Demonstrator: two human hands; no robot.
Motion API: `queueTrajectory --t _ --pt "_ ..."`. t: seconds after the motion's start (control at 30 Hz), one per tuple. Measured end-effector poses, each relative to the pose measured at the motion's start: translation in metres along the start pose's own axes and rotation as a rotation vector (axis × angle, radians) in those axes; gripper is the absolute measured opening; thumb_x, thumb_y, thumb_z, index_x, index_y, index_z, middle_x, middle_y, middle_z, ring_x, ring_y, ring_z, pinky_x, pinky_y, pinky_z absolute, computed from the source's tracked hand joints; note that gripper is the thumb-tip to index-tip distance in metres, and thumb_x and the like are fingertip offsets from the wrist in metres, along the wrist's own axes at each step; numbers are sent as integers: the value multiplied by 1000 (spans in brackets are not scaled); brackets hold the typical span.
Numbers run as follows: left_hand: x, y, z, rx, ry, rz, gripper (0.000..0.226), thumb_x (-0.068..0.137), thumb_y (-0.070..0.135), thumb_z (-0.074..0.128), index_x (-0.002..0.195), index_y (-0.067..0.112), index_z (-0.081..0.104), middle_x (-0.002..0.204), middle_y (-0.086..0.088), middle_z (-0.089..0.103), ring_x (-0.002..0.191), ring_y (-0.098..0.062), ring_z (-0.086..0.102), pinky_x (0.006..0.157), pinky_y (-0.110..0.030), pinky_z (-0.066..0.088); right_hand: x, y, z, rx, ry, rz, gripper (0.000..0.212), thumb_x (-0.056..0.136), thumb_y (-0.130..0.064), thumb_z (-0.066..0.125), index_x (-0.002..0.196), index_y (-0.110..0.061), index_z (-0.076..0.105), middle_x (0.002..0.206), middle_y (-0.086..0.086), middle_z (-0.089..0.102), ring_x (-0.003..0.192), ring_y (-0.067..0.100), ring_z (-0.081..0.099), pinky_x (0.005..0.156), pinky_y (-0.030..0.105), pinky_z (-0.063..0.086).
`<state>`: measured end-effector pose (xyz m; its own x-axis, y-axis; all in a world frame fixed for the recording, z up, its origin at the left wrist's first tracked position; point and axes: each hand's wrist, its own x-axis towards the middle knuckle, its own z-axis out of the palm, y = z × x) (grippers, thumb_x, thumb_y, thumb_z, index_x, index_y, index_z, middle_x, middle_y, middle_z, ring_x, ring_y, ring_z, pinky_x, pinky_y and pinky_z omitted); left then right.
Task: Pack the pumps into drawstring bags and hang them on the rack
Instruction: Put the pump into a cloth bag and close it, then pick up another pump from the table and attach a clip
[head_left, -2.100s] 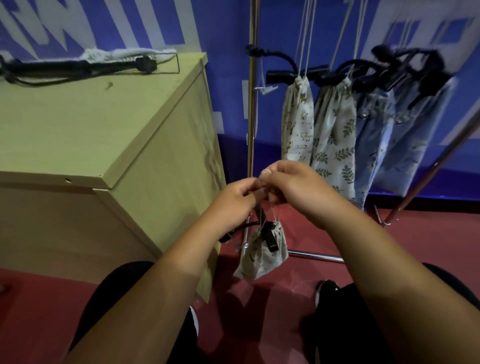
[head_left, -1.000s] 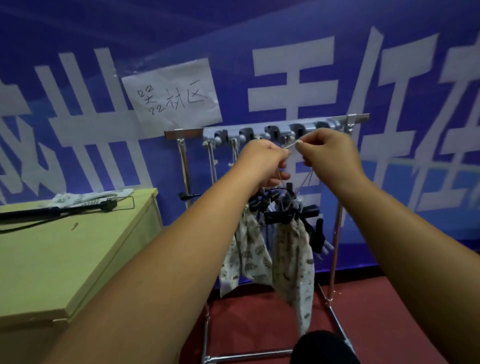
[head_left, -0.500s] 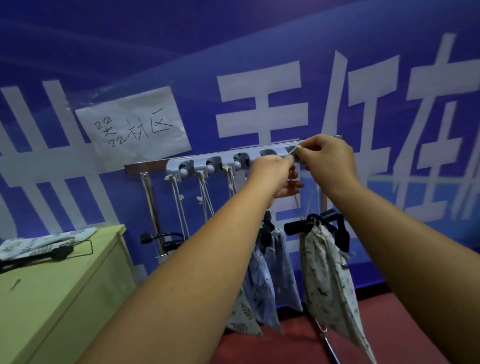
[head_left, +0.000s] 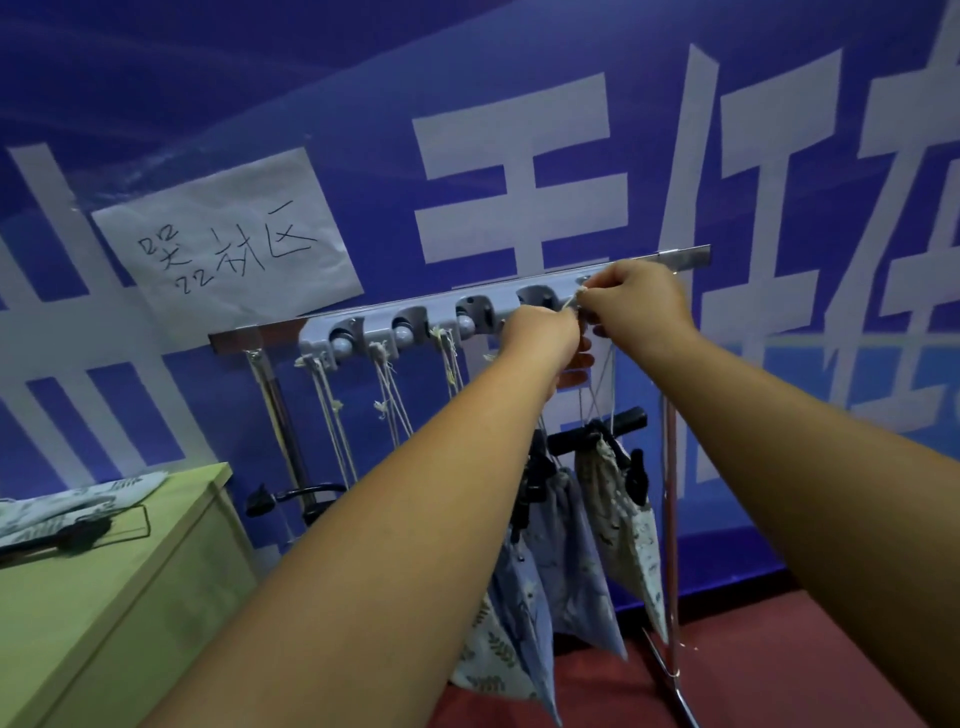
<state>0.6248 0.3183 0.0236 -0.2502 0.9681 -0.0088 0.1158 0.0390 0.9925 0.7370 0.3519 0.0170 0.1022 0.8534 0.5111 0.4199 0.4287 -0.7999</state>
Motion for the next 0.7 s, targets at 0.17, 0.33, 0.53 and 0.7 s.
queueTrajectory --t 0.17,0.33,0.53,0.7 --pt "15 -3 6 13 28 -52 25 106 20 55 122 7 68 88 -10 75 66 -29 74 57 -42 64 6 13 6 33 -7 47 21 102 -16 69 90 -32 77 91 0 79 85 19 79 82 47 68" --pt "16 -22 5 92 19 -81 26 105 17 53 127 10 67 95 -11 80 63 -27 74 54 -34 60 -5 18 12 -71 -8 42 17 106 -15 64 96 -25 74 101 4 77 85 21 77 78 46 68" --pt "9 -41 -10 351 0 27 23 95 10 57 107 2 76 104 -21 76 82 -30 67 65 -41 47 -27 10 12 -211 -32 85 7 105 -14 63 105 -17 70 95 3 70 78 17 65 55 28 44" --pt "-35 -46 -49 209 -86 -21 22 106 13 57 114 1 73 107 -15 80 82 -26 75 74 -37 57 -62 -17 18 -155 -24 99 8 102 -10 61 109 -12 58 99 5 60 73 16 53 55 31 38"
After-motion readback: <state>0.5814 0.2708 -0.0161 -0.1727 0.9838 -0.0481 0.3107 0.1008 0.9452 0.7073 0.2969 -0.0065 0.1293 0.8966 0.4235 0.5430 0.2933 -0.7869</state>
